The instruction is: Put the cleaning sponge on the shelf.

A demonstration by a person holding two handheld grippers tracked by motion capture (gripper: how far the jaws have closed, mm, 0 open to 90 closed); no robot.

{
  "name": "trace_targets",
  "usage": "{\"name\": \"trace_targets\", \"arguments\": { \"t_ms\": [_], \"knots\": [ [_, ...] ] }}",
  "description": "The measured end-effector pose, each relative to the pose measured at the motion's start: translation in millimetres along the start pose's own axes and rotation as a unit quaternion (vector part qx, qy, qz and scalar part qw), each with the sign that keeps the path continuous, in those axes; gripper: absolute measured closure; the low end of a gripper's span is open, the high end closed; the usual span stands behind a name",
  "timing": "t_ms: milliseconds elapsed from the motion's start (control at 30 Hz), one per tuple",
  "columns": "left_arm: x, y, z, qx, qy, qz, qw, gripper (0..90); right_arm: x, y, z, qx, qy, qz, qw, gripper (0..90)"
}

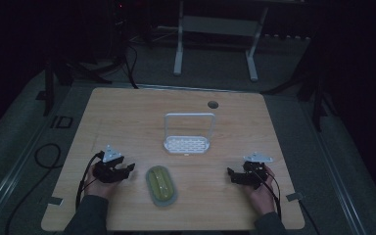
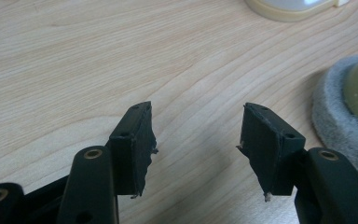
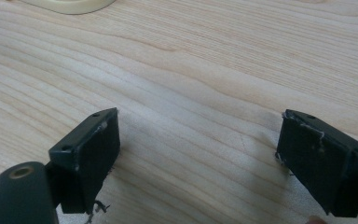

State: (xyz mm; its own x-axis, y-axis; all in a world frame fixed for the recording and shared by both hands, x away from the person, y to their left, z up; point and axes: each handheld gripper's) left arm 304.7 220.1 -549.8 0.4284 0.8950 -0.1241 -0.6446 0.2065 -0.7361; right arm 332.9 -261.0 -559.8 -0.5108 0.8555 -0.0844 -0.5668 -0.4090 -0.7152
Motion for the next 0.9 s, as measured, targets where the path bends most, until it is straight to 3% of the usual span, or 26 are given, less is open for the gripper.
{"name": "trace_targets", "arguments": {
  "t_ms": [167, 333, 600, 800, 900],
  "knots": [
    [-2.5, -2.7, 3.6, 0.007, 0.026, -0.002, 0.9996, 49.5, 0.0, 0.0, 0.0, 0.0, 0.0, 0.0, 1.0, 12.8],
    [-8.4, -5.1, 7.3, 0.004, 0.039, -0.013, 0.9991, 55.1, 0.0, 0.0, 0.0, 0.0, 0.0, 0.0, 1.0, 12.8],
    [-20.7, -16.2, 15.7, 0.004, 0.052, -0.031, 0.9982, 56.1, 0.0, 0.0, -0.1, 0.0, 0.0, 0.0, 1.0, 12.8],
    [-27.0, -24.4, 23.4, 0.006, 0.063, -0.042, 0.9971, 63.4, 0.0, 0.0, -0.1, 0.0, 0.0, 0.0, 1.0, 12.8],
    [-29.0, -29.6, 24.4, 0.011, 0.063, -0.038, 0.9972, 67.5, 0.0, 0.0, -0.1, 0.0, 0.0, 0.0, 1.0, 12.8]
  ]
}}
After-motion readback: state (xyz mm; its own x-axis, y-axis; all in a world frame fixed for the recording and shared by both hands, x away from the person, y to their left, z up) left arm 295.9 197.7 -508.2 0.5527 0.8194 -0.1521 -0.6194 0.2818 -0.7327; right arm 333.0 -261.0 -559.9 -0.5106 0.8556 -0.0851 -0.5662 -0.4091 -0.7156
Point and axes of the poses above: each handheld gripper's, and its own axes: z roughly backward along the jaws, y roughly out of its underside, x roughly to its left, and after that the axes turned 6 degrees about z, right-handed
